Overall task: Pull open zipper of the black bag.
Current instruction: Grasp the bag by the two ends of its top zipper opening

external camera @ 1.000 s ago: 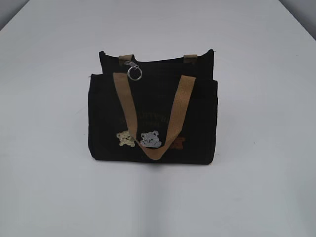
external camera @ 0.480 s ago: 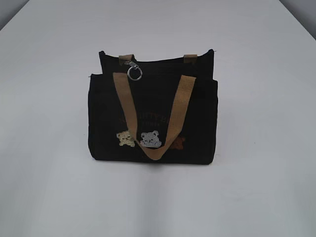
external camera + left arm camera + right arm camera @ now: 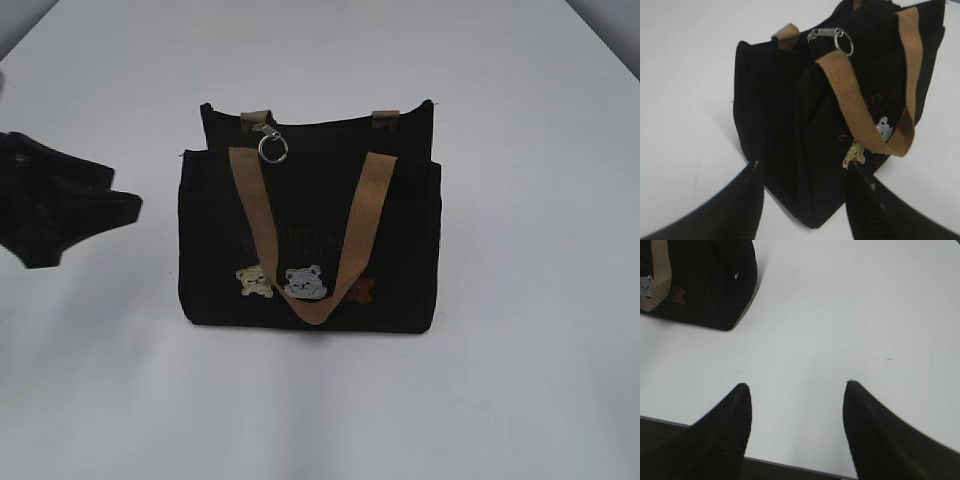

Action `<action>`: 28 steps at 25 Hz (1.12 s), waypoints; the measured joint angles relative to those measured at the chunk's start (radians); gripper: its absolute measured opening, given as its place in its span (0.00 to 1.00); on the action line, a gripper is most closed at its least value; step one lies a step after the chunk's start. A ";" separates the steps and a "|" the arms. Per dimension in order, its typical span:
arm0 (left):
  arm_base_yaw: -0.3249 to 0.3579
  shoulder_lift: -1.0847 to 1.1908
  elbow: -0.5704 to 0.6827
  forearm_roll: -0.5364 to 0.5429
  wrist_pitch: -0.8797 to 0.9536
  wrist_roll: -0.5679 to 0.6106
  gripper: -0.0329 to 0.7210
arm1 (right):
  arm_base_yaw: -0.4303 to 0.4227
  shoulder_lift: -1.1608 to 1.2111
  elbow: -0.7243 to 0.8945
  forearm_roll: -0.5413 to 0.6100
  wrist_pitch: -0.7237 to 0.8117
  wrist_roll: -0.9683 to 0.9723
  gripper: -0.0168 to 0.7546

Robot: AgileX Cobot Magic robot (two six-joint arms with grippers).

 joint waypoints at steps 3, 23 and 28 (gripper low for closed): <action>-0.047 0.182 -0.067 -0.072 -0.001 0.126 0.58 | 0.000 0.000 0.000 0.000 0.000 0.000 0.61; -0.208 0.549 -0.322 -0.119 -0.005 0.169 0.13 | 0.123 1.202 -0.267 1.257 -0.475 -1.374 0.57; -0.208 0.550 -0.322 -0.120 -0.003 0.170 0.13 | 0.304 1.504 -0.485 1.285 -0.557 -1.335 0.57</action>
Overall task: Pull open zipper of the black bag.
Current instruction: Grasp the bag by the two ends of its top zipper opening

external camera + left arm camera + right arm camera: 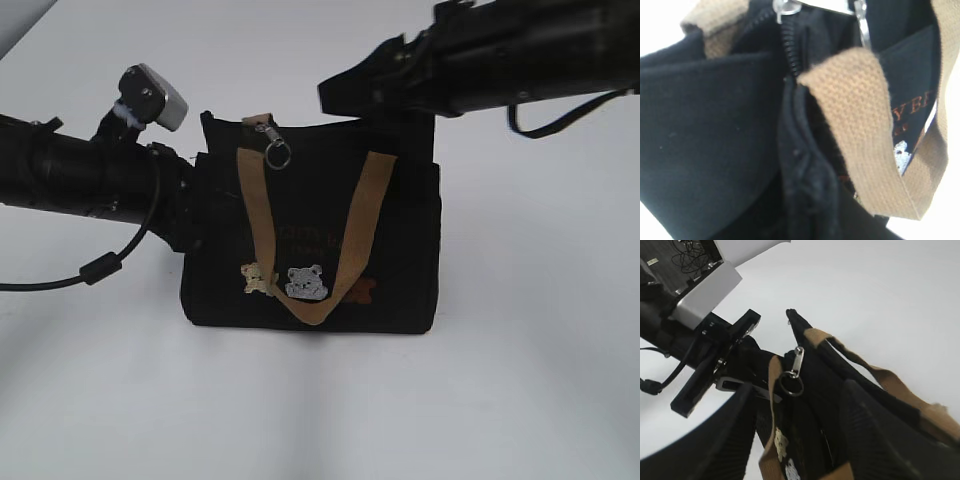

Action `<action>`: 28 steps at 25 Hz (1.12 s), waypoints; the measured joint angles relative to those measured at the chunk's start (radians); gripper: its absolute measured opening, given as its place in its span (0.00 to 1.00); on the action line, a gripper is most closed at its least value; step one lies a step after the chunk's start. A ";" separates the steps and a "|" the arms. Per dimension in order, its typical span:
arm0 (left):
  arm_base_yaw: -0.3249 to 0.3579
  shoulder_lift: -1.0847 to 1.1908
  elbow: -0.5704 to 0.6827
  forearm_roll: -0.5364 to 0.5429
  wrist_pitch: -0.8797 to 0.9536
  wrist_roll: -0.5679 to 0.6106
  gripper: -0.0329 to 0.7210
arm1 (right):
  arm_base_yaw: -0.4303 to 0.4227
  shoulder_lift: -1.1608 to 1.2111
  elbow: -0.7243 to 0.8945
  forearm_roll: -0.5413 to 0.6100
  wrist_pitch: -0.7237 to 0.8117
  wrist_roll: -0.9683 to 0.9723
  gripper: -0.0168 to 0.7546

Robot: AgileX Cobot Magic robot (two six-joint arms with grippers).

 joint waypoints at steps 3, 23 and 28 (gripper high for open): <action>0.000 0.000 0.000 0.000 0.002 0.000 0.13 | 0.079 0.120 -0.078 0.002 -0.053 0.049 0.57; -0.001 0.000 0.000 -0.003 0.002 0.001 0.13 | -0.159 0.155 -0.181 -0.572 0.171 0.800 0.03; -0.001 -0.004 0.000 0.037 -0.005 -0.129 0.20 | -0.160 0.129 -0.181 -0.617 0.287 0.857 0.36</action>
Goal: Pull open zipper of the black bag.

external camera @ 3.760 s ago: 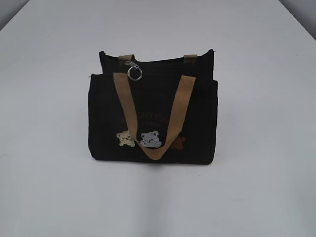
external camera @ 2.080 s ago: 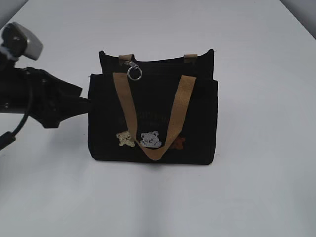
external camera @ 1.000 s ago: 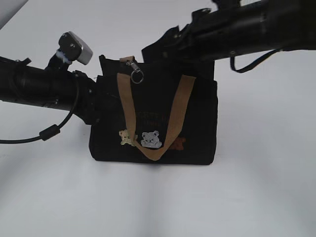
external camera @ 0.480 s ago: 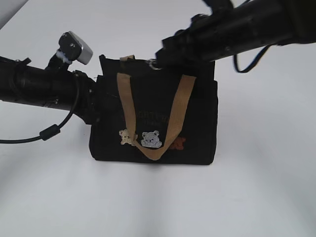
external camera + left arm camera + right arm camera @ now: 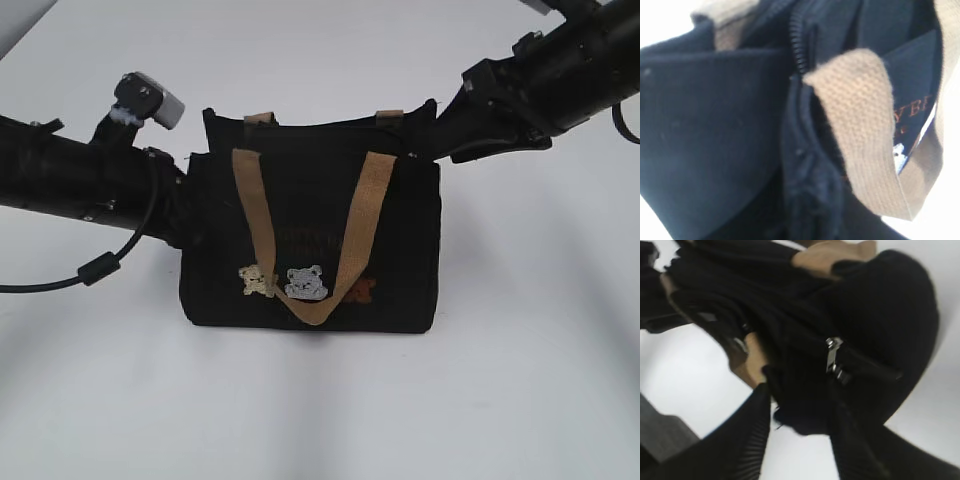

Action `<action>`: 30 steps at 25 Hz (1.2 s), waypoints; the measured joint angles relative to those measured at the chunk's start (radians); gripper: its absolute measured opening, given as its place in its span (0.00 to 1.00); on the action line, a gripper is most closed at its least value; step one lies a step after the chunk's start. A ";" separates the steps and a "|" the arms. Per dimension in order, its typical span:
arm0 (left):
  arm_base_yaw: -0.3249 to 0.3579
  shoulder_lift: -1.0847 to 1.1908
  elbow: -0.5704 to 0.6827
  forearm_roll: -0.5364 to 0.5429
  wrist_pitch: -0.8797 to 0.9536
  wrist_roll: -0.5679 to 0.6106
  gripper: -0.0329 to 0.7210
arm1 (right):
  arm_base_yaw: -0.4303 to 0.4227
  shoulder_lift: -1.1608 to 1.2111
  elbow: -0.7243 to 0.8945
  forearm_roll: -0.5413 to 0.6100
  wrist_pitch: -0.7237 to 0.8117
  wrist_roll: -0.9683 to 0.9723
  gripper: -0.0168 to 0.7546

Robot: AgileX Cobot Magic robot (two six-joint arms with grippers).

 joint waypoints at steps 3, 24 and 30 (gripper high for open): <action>0.000 -0.035 -0.001 0.220 -0.015 -0.336 0.48 | 0.009 -0.056 0.000 -0.014 0.095 0.031 0.59; -0.004 -1.349 0.172 1.437 0.401 -1.996 0.36 | 0.009 -1.361 0.587 -0.669 0.337 0.523 0.46; -0.004 -1.678 0.325 1.494 0.454 -2.006 0.36 | 0.009 -1.568 0.662 -0.671 0.287 0.512 0.44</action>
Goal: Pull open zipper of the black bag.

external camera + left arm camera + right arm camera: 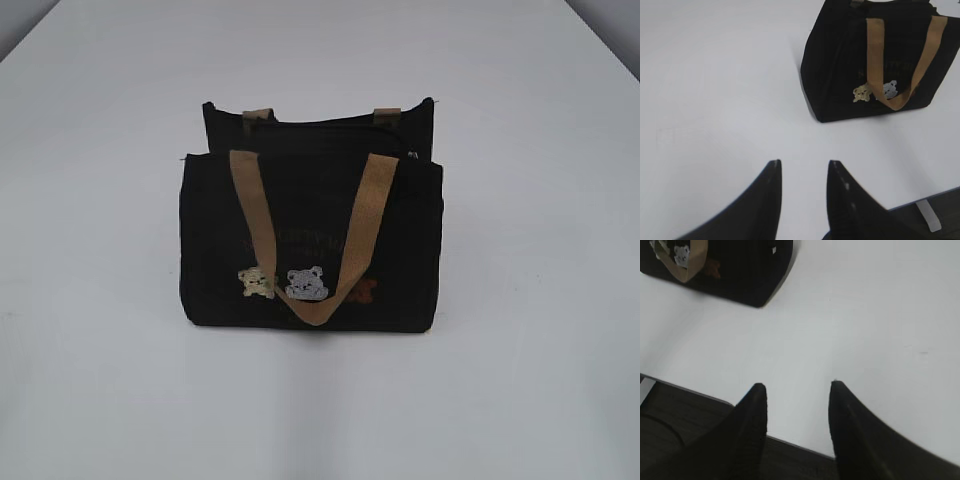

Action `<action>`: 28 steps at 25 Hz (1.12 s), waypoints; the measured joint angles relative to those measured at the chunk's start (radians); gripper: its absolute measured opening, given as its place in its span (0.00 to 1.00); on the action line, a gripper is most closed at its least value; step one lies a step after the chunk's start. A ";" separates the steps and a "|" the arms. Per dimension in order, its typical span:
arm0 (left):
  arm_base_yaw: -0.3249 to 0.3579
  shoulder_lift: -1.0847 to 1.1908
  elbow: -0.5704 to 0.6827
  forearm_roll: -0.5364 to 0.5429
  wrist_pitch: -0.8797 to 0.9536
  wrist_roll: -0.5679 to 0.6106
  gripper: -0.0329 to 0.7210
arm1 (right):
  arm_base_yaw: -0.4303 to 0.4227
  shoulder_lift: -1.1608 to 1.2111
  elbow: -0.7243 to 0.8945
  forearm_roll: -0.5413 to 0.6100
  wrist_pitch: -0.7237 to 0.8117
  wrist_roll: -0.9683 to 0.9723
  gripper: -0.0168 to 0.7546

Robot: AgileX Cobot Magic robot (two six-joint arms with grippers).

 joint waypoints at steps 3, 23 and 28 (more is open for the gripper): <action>0.000 -0.074 0.025 0.021 0.017 -0.003 0.36 | 0.000 -0.015 0.002 0.000 -0.009 -0.003 0.44; 0.193 -0.103 0.025 0.027 0.016 -0.006 0.36 | -0.122 -0.059 0.003 0.005 -0.015 -0.004 0.44; 0.266 -0.104 0.025 0.029 0.015 -0.007 0.36 | -0.163 -0.065 -0.001 0.019 -0.017 -0.004 0.44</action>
